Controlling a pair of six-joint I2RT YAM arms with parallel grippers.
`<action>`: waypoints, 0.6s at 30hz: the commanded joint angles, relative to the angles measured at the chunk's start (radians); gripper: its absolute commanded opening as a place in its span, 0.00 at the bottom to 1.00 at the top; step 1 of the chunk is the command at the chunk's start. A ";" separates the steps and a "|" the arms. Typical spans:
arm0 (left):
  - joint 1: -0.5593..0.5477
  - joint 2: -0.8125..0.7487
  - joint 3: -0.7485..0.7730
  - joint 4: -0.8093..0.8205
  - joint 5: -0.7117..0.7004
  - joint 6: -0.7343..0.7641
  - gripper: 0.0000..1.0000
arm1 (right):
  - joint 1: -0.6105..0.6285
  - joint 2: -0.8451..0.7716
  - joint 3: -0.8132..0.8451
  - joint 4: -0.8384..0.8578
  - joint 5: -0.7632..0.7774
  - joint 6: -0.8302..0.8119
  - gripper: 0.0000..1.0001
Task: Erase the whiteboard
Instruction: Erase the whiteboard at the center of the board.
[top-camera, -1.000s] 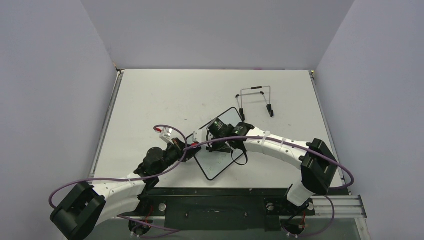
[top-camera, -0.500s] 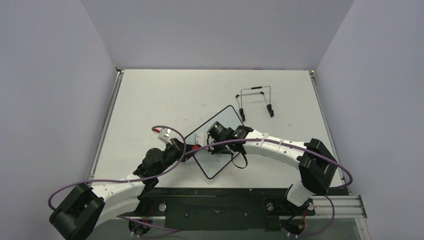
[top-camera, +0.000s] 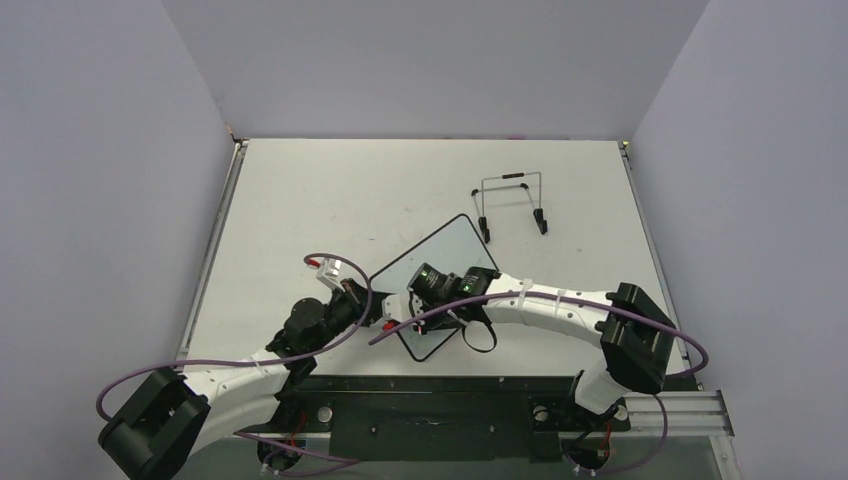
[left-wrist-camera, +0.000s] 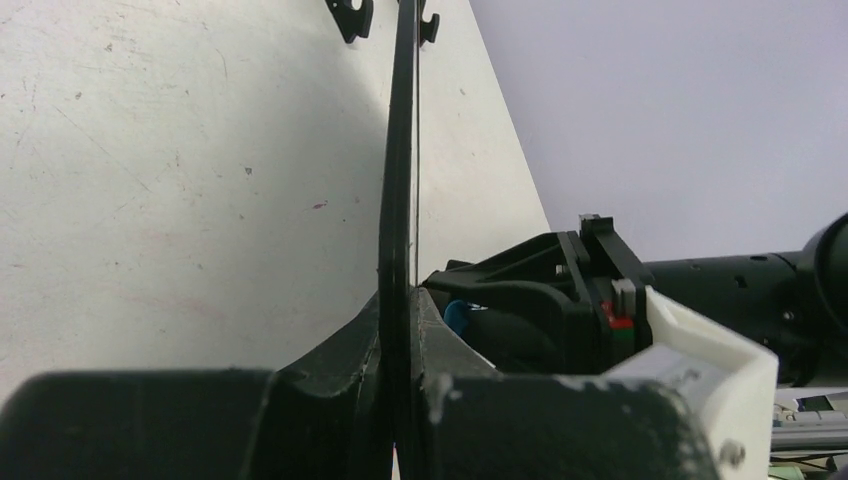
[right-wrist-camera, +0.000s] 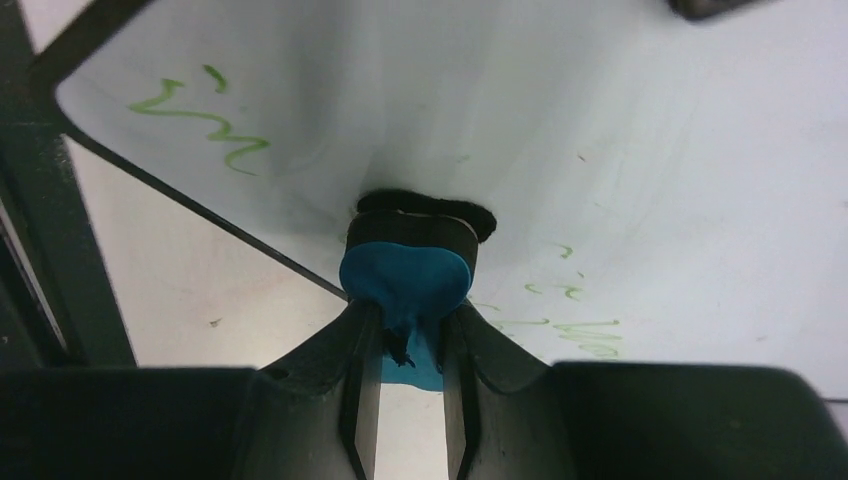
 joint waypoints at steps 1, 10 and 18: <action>-0.012 -0.039 0.033 0.219 0.069 -0.054 0.00 | -0.093 -0.008 0.049 0.102 0.038 0.100 0.00; -0.013 -0.007 0.039 0.255 0.086 -0.056 0.00 | -0.076 -0.006 0.019 0.031 -0.086 0.009 0.00; -0.013 -0.032 0.031 0.236 0.079 -0.055 0.00 | -0.053 0.002 0.052 0.028 -0.065 0.034 0.00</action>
